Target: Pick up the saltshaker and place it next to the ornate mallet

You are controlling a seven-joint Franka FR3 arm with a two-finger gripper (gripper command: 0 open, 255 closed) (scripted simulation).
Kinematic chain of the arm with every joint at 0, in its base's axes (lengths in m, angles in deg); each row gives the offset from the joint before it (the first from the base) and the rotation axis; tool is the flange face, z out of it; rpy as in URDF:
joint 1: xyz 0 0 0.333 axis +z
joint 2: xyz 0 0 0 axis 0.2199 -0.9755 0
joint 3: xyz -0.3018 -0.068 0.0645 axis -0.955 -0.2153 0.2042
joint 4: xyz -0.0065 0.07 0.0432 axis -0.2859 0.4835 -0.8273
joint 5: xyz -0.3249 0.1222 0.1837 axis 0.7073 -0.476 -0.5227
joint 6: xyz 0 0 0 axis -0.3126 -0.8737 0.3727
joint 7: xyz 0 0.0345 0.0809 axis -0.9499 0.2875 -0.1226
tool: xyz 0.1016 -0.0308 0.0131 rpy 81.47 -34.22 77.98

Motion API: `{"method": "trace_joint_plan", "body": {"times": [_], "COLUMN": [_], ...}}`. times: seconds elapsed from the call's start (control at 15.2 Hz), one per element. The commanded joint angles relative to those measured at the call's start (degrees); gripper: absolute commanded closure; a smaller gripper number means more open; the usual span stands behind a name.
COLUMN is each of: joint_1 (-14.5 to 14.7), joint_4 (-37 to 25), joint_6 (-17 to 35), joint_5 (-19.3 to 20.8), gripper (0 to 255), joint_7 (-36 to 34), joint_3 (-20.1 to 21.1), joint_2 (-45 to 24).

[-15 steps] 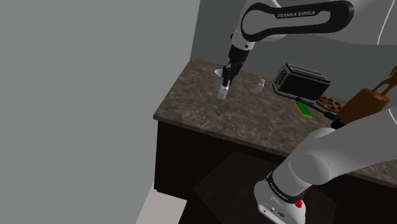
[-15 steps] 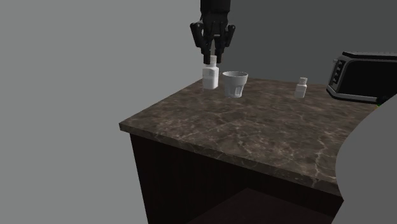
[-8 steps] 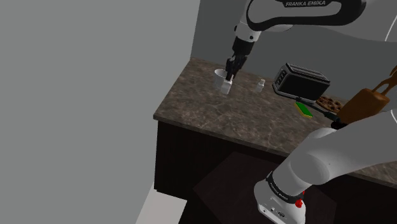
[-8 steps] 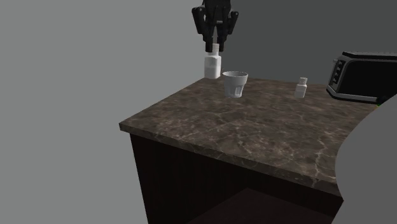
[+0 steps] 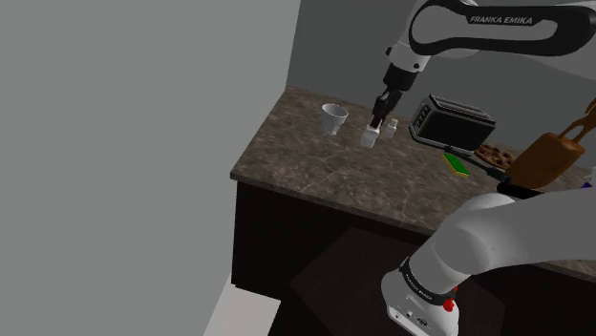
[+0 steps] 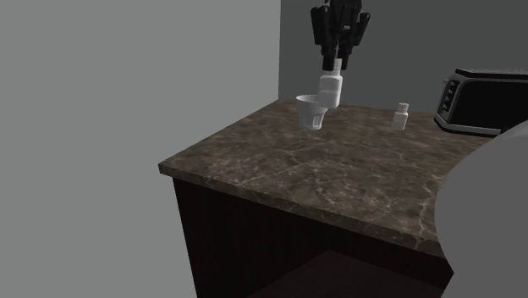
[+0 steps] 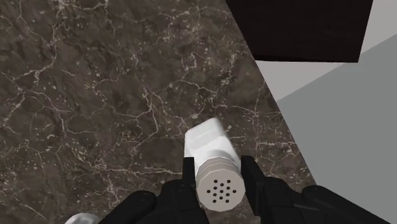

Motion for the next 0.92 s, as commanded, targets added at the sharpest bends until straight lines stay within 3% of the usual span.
{"method": "trace_joint_plan", "body": {"times": [0.0, 0.86], "joint_1": [-1.2, -10.1], "joint_4": [1.6, 5.1], "joint_6": [-1.1, -6.9], "joint_5": [1.3, 12.3], "gripper": [255, 255], "joint_7": [2.2, 18.4], "joint_3": [-1.6, -14.9], "joint_2": [2.8, 13.6]}}
